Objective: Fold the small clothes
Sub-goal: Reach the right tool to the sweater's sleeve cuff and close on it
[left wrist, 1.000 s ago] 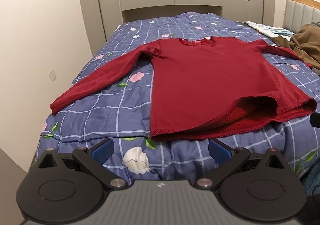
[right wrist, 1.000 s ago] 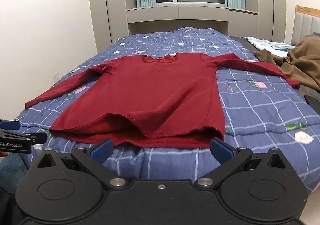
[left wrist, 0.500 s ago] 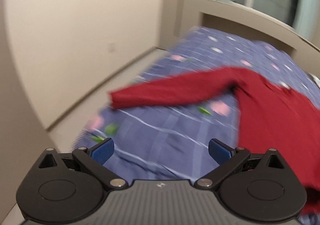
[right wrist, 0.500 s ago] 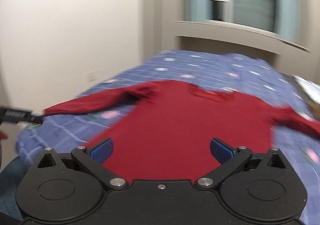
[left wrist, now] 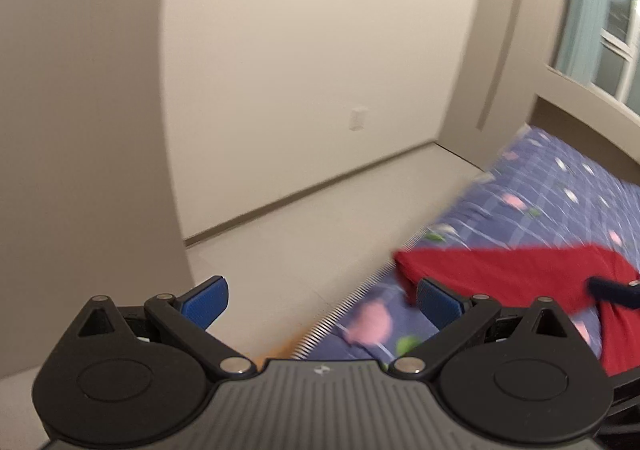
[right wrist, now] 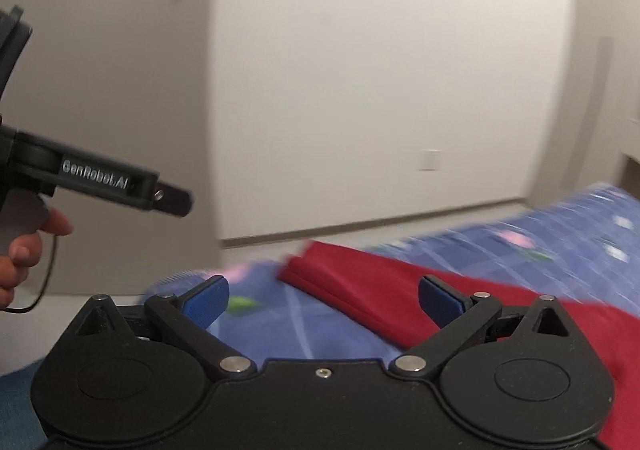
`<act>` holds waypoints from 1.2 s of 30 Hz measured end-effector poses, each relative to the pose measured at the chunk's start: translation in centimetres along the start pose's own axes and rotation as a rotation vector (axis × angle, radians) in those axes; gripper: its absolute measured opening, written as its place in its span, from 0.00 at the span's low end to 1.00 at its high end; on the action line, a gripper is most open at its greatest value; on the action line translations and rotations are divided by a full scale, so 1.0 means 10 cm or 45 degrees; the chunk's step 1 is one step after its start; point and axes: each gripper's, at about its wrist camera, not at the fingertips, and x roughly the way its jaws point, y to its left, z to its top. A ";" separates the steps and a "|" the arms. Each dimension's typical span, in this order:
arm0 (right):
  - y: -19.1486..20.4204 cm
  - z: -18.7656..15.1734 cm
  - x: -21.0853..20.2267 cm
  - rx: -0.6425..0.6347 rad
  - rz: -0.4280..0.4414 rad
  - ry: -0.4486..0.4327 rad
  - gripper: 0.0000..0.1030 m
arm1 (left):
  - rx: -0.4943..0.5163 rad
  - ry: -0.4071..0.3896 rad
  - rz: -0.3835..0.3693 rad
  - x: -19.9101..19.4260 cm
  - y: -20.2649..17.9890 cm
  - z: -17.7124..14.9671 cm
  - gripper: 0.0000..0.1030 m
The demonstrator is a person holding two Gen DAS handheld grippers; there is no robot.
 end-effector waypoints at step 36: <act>0.17 0.39 0.79 -0.089 0.012 0.262 0.13 | -0.224 0.054 0.099 0.45 0.71 -0.02 0.99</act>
